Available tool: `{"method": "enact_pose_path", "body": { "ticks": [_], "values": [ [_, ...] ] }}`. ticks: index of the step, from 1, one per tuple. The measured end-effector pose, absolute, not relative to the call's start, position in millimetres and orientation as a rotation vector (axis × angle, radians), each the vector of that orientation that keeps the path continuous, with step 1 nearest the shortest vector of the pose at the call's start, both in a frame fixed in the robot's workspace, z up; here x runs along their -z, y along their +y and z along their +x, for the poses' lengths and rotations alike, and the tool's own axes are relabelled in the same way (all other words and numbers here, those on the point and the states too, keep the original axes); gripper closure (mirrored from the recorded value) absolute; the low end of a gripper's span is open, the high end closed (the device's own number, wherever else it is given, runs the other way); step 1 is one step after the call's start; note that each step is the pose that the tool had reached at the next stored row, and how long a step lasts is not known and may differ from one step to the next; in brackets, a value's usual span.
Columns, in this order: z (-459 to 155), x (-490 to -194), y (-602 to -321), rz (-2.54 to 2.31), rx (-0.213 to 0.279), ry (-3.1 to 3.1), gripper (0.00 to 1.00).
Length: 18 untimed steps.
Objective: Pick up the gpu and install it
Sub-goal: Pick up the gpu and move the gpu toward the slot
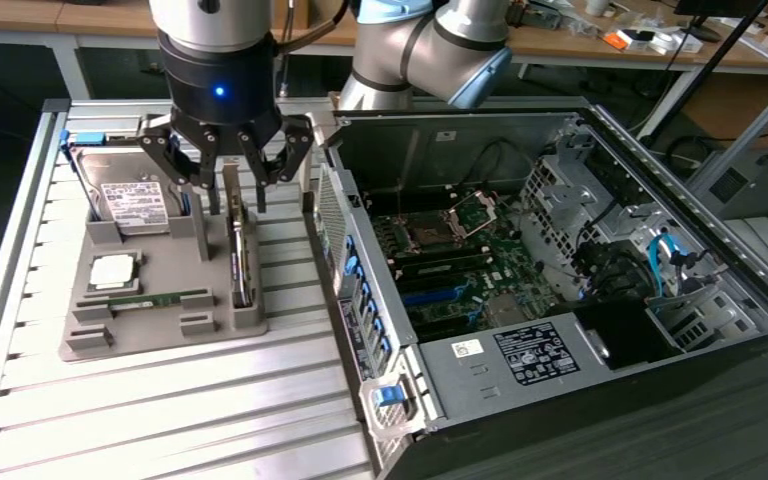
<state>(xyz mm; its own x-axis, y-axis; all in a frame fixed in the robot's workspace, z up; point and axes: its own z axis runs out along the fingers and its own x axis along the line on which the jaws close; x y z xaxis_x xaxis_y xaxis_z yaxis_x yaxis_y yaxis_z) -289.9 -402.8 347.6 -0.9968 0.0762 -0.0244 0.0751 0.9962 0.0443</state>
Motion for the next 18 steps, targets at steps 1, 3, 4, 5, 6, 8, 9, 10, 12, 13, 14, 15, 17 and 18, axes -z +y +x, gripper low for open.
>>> {"method": "enact_pose_path", "body": {
  "ticks": [1,3,4,5,6,8,9,10,12,13,14,15,17,18],
  "values": [
    [-289.9,-347.5,-402.8,0.118,-0.068,3.113,0.52],
    [-289.9,-347.0,-402.8,0.118,-0.068,3.113,0.52],
    [-289.9,-346.8,-402.8,0.118,-0.068,3.113,0.52],
    [-289.9,-346.6,-402.8,0.118,-0.068,3.113,0.52],
    [-289.9,-346.4,-402.8,0.118,-0.068,3.112,0.52],
    [-289.9,-346.0,-402.8,0.118,-0.068,3.113,0.52],
    [-289.9,-345.8,-402.7,0.118,-0.068,3.112,0.52],
    [-289.9,-345.6,-402.8,0.118,-0.068,3.112,0.52],
    [-289.9,-345.2,-402.8,0.118,-0.068,3.112,0.52],
    [-289.9,-345.0,-402.7,0.118,-0.068,3.112,0.52],
    [-289.9,-344.7,-402.7,0.118,-0.068,3.112,0.52],
    [-289.9,-344.5,-402.8,0.118,-0.068,3.113,0.52],
    [-289.9,-343.9,-402.8,0.118,-0.068,3.112,0.52],
    [-289.9,-343.6,-402.7,0.118,-0.068,3.113,0.52]
  ]
}}
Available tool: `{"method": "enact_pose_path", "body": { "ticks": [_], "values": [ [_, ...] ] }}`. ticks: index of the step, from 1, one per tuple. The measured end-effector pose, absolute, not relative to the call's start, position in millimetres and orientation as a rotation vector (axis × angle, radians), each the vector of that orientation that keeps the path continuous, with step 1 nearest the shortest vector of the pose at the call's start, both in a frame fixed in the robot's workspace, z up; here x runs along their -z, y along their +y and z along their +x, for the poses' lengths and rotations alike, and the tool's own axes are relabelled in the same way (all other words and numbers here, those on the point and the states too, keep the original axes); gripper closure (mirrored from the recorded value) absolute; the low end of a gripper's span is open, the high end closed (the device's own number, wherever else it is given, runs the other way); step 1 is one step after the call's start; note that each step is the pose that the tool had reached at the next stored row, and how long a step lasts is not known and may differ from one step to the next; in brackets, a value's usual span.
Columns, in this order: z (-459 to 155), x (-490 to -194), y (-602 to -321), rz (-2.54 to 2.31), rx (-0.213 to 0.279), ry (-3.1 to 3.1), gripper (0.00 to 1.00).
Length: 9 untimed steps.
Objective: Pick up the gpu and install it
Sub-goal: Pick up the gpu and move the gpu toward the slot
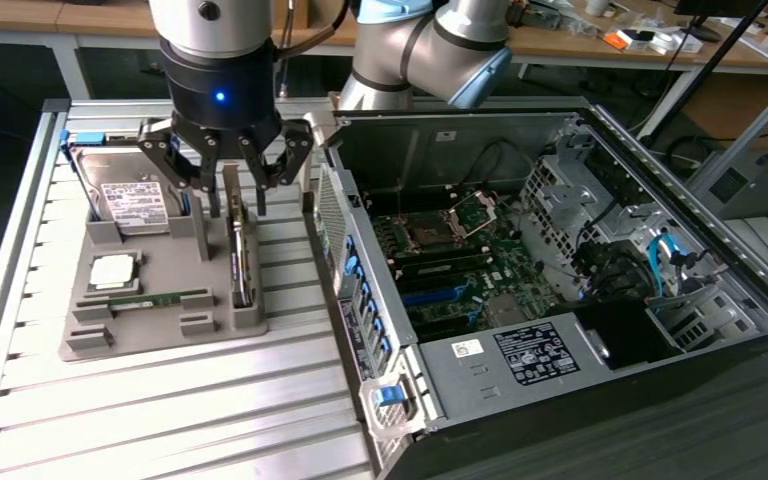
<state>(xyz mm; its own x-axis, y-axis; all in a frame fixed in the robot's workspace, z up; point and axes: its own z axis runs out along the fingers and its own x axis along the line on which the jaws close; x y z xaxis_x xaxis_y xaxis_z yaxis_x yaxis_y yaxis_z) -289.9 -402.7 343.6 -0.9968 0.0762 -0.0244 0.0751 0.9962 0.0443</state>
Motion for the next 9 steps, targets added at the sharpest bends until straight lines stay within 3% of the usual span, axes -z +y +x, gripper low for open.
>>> {"method": "enact_pose_path", "body": {
  "ticks": [9],
  "values": [
    [-289.9,-340.9,-402.8,0.118,-0.068,3.113,0.52]
  ]
}}
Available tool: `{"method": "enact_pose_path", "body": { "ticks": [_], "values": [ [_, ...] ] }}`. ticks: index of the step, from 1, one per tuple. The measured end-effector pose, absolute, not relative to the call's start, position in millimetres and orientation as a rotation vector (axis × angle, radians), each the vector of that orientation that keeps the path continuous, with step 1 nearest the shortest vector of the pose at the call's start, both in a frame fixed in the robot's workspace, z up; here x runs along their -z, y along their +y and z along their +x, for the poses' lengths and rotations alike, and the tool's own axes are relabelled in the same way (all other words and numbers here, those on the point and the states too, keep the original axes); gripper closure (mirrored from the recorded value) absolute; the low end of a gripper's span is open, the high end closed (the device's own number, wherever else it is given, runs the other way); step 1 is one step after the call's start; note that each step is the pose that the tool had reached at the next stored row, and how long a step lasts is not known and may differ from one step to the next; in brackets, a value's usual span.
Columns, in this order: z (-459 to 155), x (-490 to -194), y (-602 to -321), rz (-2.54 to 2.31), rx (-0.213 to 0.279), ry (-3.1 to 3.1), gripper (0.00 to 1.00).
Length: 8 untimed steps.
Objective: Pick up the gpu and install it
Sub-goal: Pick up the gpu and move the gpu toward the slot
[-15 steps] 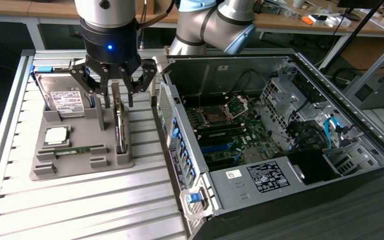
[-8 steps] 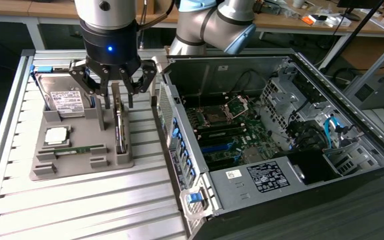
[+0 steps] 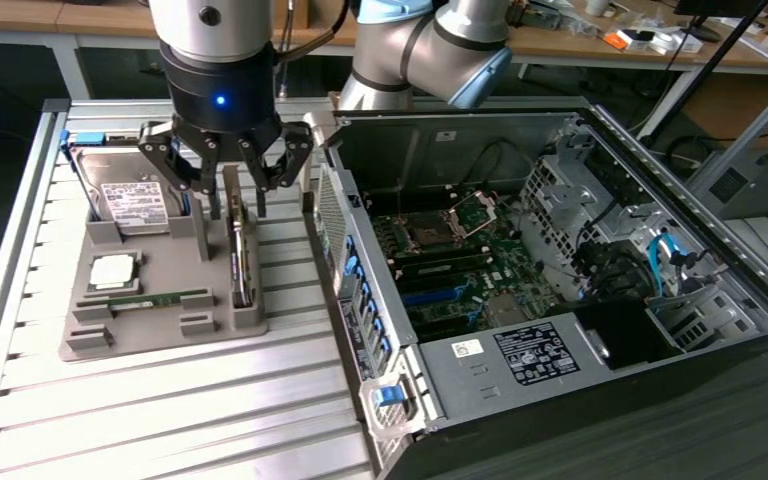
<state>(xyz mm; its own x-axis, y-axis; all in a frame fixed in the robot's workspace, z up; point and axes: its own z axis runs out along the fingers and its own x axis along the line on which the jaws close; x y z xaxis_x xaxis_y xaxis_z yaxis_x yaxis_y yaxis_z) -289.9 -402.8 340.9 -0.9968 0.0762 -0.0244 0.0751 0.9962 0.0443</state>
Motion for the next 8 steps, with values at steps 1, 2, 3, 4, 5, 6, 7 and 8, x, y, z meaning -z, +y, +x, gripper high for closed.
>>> {"method": "enact_pose_path", "body": {
  "ticks": [1,2,3,4,5,6,7,8],
  "values": [
    [-289.9,-340.6,-402.8,0.118,-0.068,3.112,0.52],
    [-289.9,-340.5,-402.8,0.118,-0.068,3.112,0.52],
    [-289.9,-340.3,-402.8,0.118,-0.068,3.112,0.52],
    [-289.9,-340.1,-402.8,0.118,-0.068,3.112,0.52],
    [-289.9,-339.9,-402.8,0.118,-0.068,3.112,0.52],
    [-289.9,-339.7,-402.7,0.118,-0.068,3.113,0.52],
    [-289.9,-339.2,-402.8,0.118,-0.068,3.113,0.52],
    [-289.9,-338.8,-402.8,0.118,-0.068,3.113,0.52]
  ]
}}
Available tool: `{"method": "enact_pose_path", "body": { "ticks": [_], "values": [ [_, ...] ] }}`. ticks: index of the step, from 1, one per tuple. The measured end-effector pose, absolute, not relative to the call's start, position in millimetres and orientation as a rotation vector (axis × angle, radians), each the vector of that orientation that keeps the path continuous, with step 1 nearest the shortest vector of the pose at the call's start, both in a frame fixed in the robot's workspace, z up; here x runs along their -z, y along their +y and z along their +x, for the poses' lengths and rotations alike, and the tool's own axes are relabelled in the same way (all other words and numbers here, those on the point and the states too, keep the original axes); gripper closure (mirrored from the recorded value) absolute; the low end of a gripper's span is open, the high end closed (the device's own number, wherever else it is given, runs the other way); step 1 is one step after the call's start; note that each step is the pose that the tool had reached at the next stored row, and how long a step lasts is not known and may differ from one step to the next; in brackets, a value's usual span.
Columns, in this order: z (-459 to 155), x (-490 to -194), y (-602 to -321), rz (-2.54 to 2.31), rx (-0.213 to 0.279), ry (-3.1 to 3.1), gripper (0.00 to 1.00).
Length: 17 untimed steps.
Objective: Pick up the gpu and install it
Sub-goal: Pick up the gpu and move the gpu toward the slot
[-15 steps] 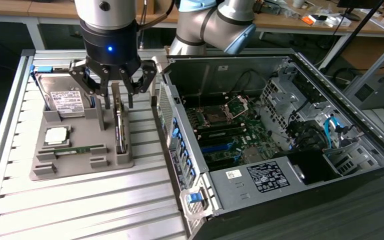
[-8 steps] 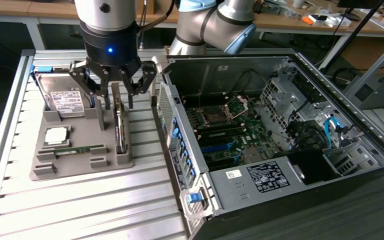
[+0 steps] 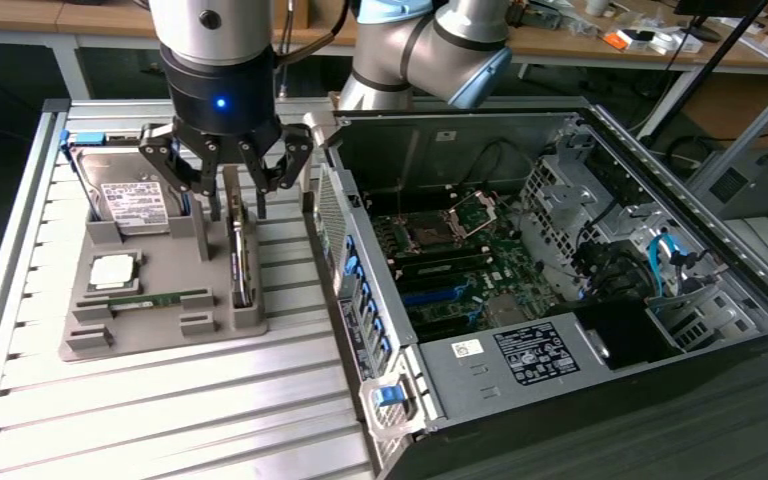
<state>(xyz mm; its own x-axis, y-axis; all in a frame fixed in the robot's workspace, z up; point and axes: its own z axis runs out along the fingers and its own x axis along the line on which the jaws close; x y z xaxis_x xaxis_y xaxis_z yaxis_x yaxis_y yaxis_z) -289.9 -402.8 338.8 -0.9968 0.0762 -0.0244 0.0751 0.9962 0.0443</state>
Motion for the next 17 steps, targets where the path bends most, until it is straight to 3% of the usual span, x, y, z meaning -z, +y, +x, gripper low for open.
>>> {"method": "enact_pose_path", "body": {
  "ticks": [17],
  "values": [
    [-289.9,-334.2,-400.4,0.118,-0.068,3.113,0.52]
  ]
}}
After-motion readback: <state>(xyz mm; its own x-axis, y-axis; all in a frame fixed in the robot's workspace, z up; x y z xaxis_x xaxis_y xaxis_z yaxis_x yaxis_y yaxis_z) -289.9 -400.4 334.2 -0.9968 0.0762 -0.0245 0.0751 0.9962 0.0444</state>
